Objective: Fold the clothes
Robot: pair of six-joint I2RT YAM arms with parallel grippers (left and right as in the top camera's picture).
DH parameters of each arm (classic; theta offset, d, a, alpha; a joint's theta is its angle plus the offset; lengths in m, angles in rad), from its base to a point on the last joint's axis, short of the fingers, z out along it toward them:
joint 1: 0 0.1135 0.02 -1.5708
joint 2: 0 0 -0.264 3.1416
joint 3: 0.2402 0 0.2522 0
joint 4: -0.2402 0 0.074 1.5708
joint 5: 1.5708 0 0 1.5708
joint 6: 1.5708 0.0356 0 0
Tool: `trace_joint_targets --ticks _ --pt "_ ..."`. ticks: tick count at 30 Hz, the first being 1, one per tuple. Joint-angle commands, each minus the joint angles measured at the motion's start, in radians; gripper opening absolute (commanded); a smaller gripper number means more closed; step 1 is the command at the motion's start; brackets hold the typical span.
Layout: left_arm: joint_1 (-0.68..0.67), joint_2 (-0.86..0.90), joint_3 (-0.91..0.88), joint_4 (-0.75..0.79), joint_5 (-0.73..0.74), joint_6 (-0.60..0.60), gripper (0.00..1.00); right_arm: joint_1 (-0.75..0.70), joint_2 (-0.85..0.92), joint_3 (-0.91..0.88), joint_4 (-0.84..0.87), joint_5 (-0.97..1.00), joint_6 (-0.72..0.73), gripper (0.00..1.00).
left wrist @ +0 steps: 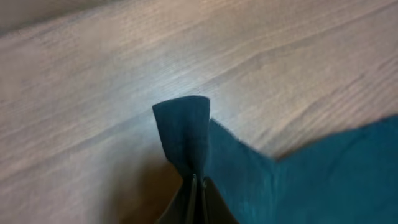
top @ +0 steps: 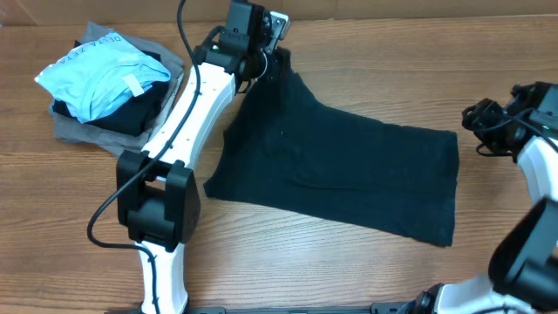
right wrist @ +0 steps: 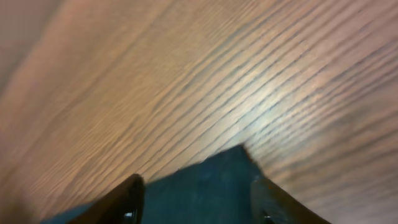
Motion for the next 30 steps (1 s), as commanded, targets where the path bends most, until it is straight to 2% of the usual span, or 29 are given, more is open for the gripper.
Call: trace_joint_targets --ticks 1,8,13,17,19,20,30 --pt "0.0 -0.005 0.006 -0.059 -0.004 -0.002 0.04 0.003 0.09 0.014 0.047 0.08 -0.031 0.67" --pt "-0.001 -0.005 0.006 -0.146 -0.032 -0.002 0.04 0.019 0.235 0.014 0.095 0.034 -0.031 0.64" --pt "-0.002 -0.005 0.006 -0.159 -0.033 -0.002 0.04 0.053 0.268 0.014 0.1 0.003 -0.049 0.49" --pt "0.002 -0.005 0.006 -0.163 -0.035 -0.002 0.04 0.069 0.267 0.014 0.087 -0.019 -0.058 0.26" --pt "0.002 -0.005 0.006 -0.173 -0.045 -0.002 0.04 0.068 0.261 0.016 0.08 -0.024 -0.056 0.07" --pt "0.002 -0.005 0.006 -0.18 -0.051 -0.002 0.04 0.064 0.253 0.02 0.075 -0.029 -0.056 0.04" --pt "0.002 -0.009 0.006 -0.251 -0.087 0.008 0.04 0.04 0.04 0.043 -0.01 -0.046 -0.048 0.04"
